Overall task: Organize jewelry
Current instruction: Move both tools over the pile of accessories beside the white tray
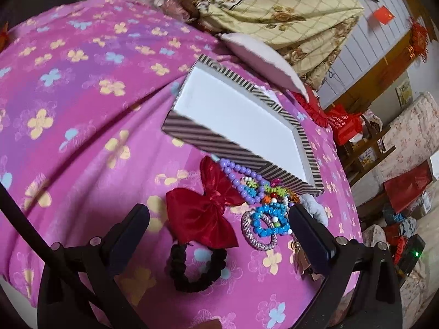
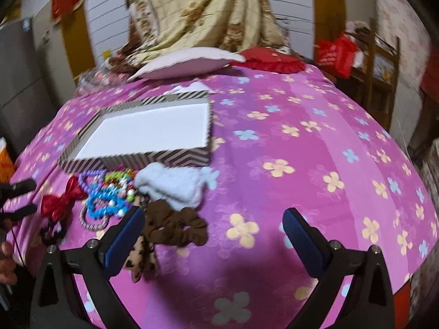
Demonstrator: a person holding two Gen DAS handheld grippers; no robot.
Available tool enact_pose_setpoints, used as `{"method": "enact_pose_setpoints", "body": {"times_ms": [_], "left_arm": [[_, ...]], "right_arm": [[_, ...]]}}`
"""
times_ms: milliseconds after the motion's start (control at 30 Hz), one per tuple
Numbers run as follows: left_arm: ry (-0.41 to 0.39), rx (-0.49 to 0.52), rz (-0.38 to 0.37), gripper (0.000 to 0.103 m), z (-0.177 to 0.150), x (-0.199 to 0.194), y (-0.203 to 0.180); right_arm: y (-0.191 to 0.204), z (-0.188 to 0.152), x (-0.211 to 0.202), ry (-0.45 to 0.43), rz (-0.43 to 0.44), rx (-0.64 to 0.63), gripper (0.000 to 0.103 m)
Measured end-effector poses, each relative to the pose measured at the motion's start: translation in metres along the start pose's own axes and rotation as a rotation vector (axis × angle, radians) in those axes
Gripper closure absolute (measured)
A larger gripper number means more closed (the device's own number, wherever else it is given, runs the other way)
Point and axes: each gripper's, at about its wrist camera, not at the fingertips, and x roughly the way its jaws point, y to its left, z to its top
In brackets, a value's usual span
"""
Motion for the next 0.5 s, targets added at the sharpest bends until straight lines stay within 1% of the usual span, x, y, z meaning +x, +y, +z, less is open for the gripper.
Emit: {"method": "enact_pose_setpoints", "body": {"times_ms": [67, 100, 133, 267, 300, 367, 500], "left_arm": [[-0.053, 0.041, -0.011, 0.026, 0.001, -0.008, -0.008], [-0.074, 0.062, -0.004, 0.026, 0.000, -0.010, -0.012], [-0.086, 0.104, 0.023, 0.026, 0.000, -0.012, -0.017], [-0.070, 0.246, 0.116, 0.026, -0.002, -0.012, -0.030], [-0.061, 0.263, 0.134, 0.026, -0.002, -0.011, -0.030], [-0.029, 0.269, 0.149, 0.027, 0.000, -0.008, -0.025], [-0.010, 0.237, 0.175, 0.031, 0.002, -0.006, -0.014]], "right_arm": [[-0.007, 0.000, 0.000, -0.005, -0.014, 0.025, 0.000], [-0.011, 0.000, 0.001, 0.002, -0.024, 0.042, 0.000], [-0.016, 0.000, 0.002, 0.010, -0.024, 0.062, 0.000], [-0.020, 0.002, 0.005, 0.029, 0.008, 0.096, 0.000], [-0.019, 0.002, 0.005, 0.028, 0.009, 0.093, 0.000], [-0.018, 0.003, 0.005, 0.024, 0.015, 0.089, 0.000], [-0.013, 0.003, 0.006, 0.030, 0.030, 0.086, 0.000]]}}
